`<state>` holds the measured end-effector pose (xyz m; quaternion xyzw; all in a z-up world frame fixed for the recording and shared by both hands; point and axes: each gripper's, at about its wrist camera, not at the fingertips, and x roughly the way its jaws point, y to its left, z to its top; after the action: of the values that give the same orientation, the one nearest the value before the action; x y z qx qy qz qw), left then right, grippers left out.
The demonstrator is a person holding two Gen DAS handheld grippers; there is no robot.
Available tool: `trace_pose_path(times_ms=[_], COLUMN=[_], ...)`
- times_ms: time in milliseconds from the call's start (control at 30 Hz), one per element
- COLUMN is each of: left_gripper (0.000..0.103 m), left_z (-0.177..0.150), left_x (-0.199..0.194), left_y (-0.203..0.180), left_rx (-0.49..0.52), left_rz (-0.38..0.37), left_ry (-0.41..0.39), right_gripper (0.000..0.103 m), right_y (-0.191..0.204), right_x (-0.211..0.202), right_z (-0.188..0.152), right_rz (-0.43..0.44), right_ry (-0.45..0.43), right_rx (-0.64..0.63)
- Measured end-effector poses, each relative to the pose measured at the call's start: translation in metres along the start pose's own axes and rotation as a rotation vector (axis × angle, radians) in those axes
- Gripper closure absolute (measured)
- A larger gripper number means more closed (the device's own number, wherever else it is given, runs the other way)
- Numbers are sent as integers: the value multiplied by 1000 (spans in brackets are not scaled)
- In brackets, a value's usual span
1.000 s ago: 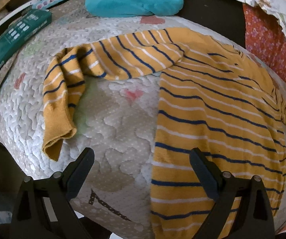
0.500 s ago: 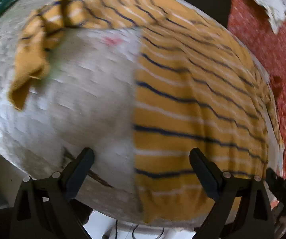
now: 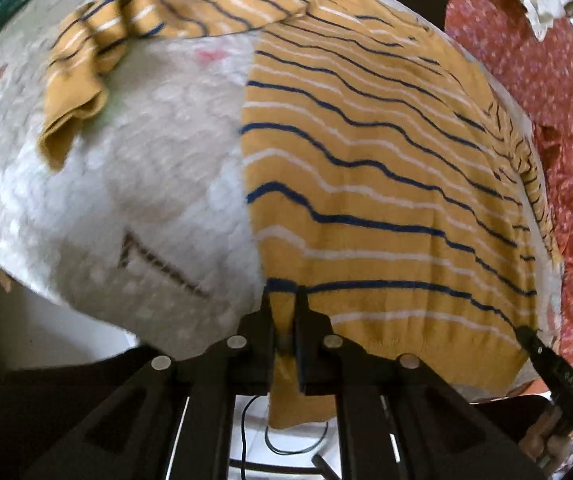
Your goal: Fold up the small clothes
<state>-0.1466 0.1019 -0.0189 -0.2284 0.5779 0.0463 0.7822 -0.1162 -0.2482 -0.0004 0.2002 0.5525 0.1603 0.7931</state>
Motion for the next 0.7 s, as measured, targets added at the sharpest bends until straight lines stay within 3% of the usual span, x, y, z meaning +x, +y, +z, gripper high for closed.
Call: trace_pose_path(times_ms=[133, 333, 467, 533, 600, 700], left_gripper=[96, 95, 94, 84, 59, 37], left_z=[-14, -27, -36, -37, -29, -11], left_x=[-19, -31, -52, -68, -76, -83], left_y=[12, 31, 29, 15, -2, -30], left_rx=[3, -22, 36, 89, 120, 165], left_rz=[14, 73, 72, 63, 42, -1], left_ry=[-15, -1, -28, -70, -113, -180], right_gripper=[93, 91, 87, 86, 76, 73], right_y=[1, 2, -11, -15, -23, -52], right_x=[-17, 0, 0, -15, -33, -55], right_z=[-16, -49, -50, -45, -33, -3], right_rz=[27, 16, 55, 69, 52, -8], right_ry=[32, 120, 145, 101, 37, -66], right_rx=[-29, -69, -20, -22, -21, 53])
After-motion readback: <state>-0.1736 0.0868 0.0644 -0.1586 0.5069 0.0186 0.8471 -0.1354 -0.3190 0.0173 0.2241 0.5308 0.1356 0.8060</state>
